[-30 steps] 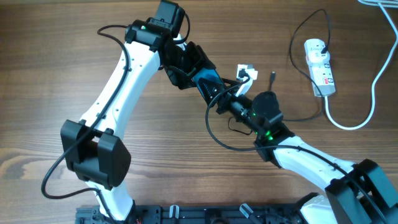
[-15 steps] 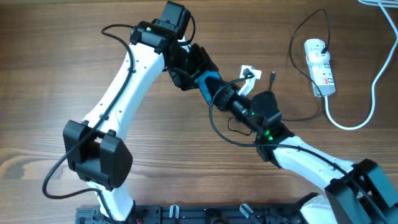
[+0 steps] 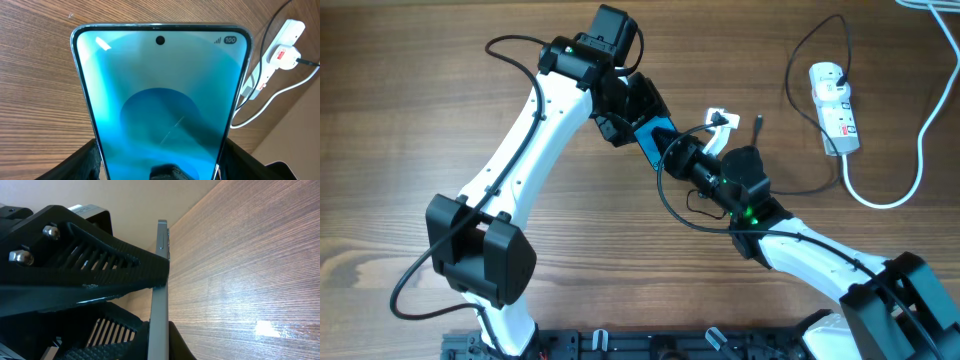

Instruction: Plug charger to phone and switch on socket

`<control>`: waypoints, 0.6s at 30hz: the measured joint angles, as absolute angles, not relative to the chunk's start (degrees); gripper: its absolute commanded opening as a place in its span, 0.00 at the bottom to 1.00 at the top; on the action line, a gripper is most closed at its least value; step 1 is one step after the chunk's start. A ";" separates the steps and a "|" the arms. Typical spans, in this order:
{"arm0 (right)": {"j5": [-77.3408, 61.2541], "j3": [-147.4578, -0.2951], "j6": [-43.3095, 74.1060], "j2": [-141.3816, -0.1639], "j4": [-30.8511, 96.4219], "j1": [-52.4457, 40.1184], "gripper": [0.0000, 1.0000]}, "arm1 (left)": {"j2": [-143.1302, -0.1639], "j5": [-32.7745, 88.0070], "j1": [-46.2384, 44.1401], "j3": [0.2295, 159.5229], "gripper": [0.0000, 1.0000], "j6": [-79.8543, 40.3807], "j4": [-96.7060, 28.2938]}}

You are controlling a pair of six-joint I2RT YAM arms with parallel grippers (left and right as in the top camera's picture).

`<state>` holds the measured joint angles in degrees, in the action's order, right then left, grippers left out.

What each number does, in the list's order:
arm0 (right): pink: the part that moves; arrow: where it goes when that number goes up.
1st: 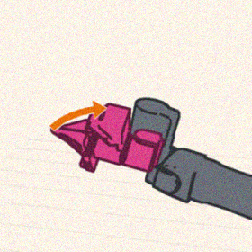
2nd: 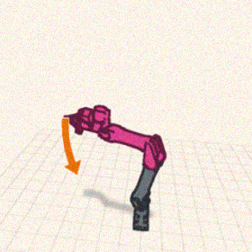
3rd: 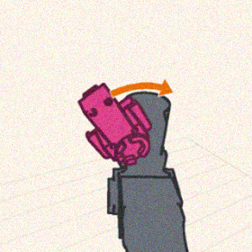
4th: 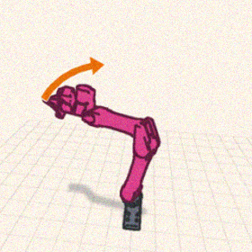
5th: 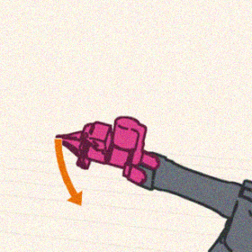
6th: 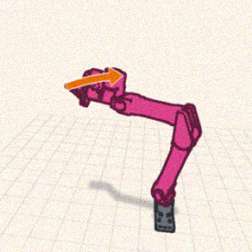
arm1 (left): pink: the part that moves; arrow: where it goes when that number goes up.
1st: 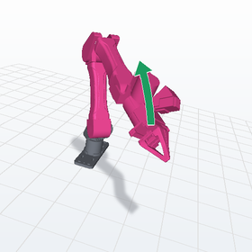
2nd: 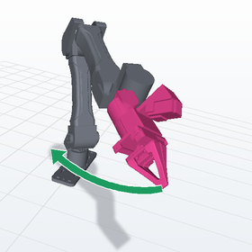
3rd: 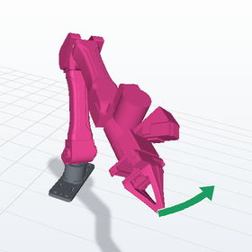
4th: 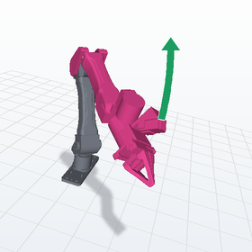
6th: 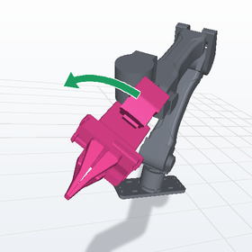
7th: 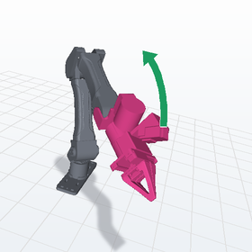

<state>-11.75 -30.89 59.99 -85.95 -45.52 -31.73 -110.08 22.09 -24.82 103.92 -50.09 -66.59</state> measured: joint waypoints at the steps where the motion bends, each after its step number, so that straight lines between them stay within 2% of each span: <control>1: -11.73 -30.87 60.03 -86.04 -45.89 -31.73 0.04 | -110.08 22.09 -24.82 103.92 0.44 -50.06 -66.57; 8: -11.75 -30.79 64.79 -86.32 -46.83 -31.53 0.04 | -110.04 21.89 -24.80 104.05 0.66 -50.15 -66.13; 10: -12.34 -30.79 68.66 -86.43 -47.31 -31.07 0.04 | -110.04 22.35 -24.40 104.12 0.85 -50.35 -65.67; 11: -14.50 -30.79 73.82 -86.41 -48.14 -30.41 0.04 | -110.02 22.79 -24.05 104.12 1.00 -50.43 -65.49; 15: -21.96 -30.92 86.48 -86.41 -44.25 -26.74 0.04 | -106.45 20.43 -19.66 104.09 1.00 -46.81 -66.28; 18: -30.46 -30.92 97.97 -86.41 -43.29 -24.05 0.04 | -97.38 14.72 -15.22 104.25 1.00 -44.80 -70.17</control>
<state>-30.46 -30.92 97.97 -86.41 -43.29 -24.05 -97.38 14.72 -15.22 104.25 -44.80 -70.17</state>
